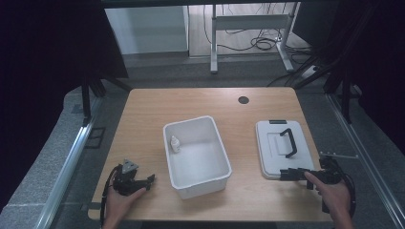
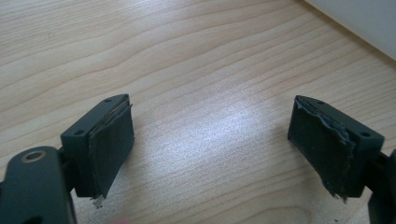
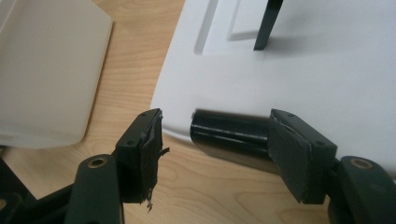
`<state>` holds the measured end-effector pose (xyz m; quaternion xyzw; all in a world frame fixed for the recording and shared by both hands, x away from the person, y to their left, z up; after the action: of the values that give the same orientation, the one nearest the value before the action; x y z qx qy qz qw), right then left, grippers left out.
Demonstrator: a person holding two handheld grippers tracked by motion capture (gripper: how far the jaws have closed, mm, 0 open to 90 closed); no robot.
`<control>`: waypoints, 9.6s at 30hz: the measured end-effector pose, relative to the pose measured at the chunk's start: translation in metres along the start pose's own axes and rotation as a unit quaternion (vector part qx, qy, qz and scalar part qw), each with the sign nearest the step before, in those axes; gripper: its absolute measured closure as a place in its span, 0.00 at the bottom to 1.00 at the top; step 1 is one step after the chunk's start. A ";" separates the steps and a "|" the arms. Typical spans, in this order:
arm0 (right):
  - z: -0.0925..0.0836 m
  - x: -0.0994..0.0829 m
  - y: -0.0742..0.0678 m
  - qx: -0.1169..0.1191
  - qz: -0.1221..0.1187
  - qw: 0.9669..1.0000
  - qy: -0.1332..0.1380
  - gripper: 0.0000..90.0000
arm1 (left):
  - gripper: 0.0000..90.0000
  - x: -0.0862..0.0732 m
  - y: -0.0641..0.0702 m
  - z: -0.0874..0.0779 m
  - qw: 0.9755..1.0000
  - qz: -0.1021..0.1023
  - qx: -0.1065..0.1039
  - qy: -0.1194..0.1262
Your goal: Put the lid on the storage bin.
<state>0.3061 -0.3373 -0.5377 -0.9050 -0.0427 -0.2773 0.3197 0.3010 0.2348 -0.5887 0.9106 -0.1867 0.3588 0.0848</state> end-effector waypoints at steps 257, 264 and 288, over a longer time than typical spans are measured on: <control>-0.026 0.125 -0.130 0.022 0.012 0.988 -0.154 0.94 | 0.14 -0.003 0.001 -0.002 1.000 -0.011 0.010 -0.002; -0.024 0.125 -0.142 0.026 0.008 0.988 -0.153 0.94 | 0.14 -0.003 0.002 -0.002 1.000 -0.010 0.009 -0.002; -0.003 0.122 -0.185 0.038 -0.017 0.985 -0.169 0.94 | 0.13 -0.001 0.002 -0.001 1.000 -0.004 0.004 -0.003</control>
<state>0.3608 -0.2050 -0.3683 -0.9252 -0.1221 -0.1245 0.3371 0.2989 0.2338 -0.5890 0.9127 -0.1816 0.3566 0.0822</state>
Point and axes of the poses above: each handheld gripper's, and its own axes: z roughly forward along the jaws, x roughly out of its top, y roughly to its right, the point moved 6 cm from there along z, roughly forward along the jaws, and after that the axes turned 1 degree about x, right-handed, at the moved point
